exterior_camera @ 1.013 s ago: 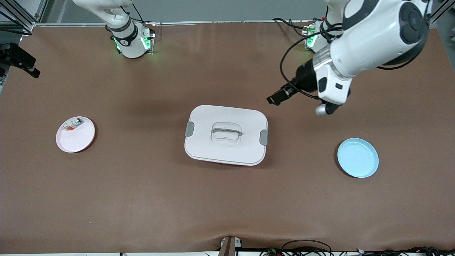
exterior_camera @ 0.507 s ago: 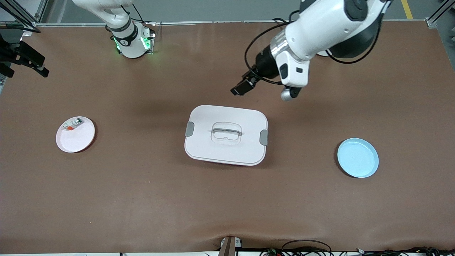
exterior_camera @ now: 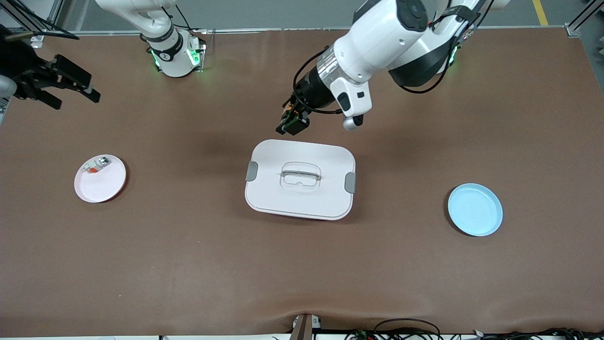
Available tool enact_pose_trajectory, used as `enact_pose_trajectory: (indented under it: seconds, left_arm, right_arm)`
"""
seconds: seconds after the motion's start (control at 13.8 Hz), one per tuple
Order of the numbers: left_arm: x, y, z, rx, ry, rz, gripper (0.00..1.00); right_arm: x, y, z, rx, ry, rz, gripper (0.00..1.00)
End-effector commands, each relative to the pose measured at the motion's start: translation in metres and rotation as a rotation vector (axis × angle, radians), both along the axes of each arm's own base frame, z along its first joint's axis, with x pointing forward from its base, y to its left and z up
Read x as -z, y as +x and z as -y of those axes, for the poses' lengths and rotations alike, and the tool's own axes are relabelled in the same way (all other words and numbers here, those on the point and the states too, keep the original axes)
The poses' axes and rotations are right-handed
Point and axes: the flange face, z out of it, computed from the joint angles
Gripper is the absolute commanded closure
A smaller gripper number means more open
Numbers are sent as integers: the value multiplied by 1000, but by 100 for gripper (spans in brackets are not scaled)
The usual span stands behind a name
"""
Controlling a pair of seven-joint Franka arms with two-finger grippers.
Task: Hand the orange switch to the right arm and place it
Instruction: 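Carry the switch above the box while the right gripper reaches it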
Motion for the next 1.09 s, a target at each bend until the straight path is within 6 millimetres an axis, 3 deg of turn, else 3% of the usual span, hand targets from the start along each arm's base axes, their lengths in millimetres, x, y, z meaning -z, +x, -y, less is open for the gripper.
enact_pose_trajectory:
  seconds: [0.0, 0.29, 0.58, 0.8, 1.01]
  left_arm:
    - [-2, -8, 20, -51, -24, 19, 61]
    - [-2, -16, 33, -56, -55, 31, 61]
    - [-1, -15, 32, -59, -53, 31, 61]
    - [-1, -14, 31, -60, -53, 31, 61]
    - [-1, -11, 28, -65, -52, 31, 61]
  right_arm:
    - [12, -2, -38, 55, 102, -16, 0]
    - [44, -8, -80, 73, 333, -16, 0]
    - [85, -19, -123, 108, 518, 11, 0]
    - [98, -19, -137, 91, 654, 30, 0]
    - [125, -23, -144, 24, 690, 83, 0]
